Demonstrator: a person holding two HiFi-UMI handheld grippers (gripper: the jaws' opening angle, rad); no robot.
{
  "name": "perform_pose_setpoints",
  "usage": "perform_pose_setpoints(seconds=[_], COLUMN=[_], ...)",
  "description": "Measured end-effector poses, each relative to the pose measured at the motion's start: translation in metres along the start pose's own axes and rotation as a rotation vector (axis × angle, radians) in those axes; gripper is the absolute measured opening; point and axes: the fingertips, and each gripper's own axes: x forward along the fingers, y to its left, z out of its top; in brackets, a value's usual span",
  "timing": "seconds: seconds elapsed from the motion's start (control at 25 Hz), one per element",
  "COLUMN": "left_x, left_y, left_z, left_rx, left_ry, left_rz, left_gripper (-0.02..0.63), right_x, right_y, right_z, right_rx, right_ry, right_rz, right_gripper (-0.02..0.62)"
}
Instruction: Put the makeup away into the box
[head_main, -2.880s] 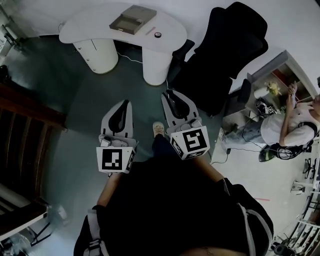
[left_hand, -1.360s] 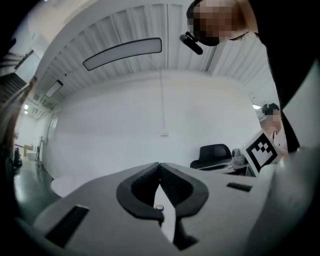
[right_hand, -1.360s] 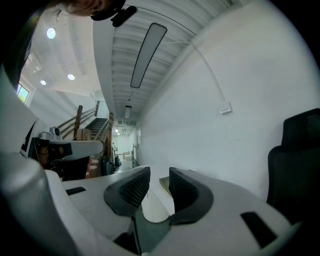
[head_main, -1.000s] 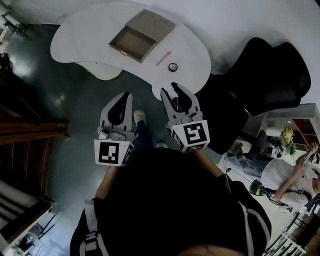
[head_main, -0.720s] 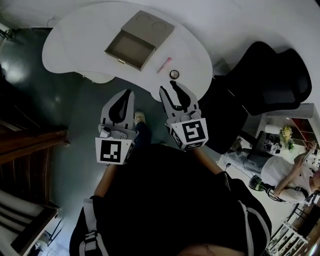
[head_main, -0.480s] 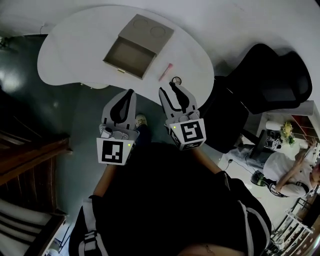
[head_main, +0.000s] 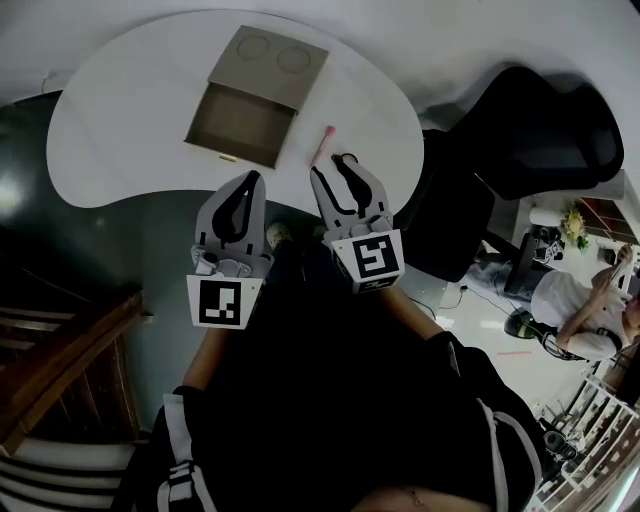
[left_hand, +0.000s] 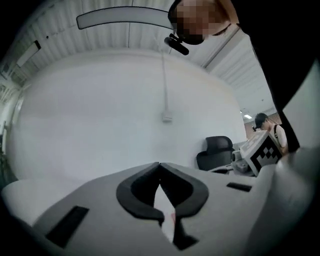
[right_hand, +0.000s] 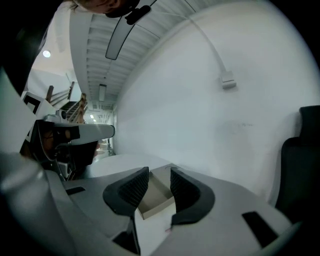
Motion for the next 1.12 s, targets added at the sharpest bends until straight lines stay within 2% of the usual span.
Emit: perform_pose_setpoints(seconds=[0.24, 0.52, 0.72, 0.84, 1.12], left_x=[0.022, 0.047, 0.067, 0.072, 0.075], left_y=[0.0, -0.008, -0.021, -0.029, -0.039], left_z=[-0.014, -0.037, -0.054, -0.073, -0.127], left_rx=[0.002, -0.011, -0.008, -0.028, -0.108], left_ry=[0.036, 0.076, 0.092, 0.139, 0.294], left_rz=[-0.007, -0.01, -0.052, -0.075, -0.091], left_gripper=[0.008, 0.008, 0.008, 0.008, 0.008], right_x=[0.022, 0.035, 0.039, 0.039, 0.037], right_y=[-0.021, -0.046, -0.061, -0.067, -0.077], right_z=[-0.02, -0.065, -0.099, -0.116, -0.158], right_rx=[0.021, 0.017, 0.003, -0.021, 0.025], right_ry=[0.061, 0.156, 0.225, 0.273, 0.347], right_rz=[-0.004, 0.005, 0.002, -0.003, -0.009], right_gripper=[0.152, 0.152, 0.16, 0.17, 0.192])
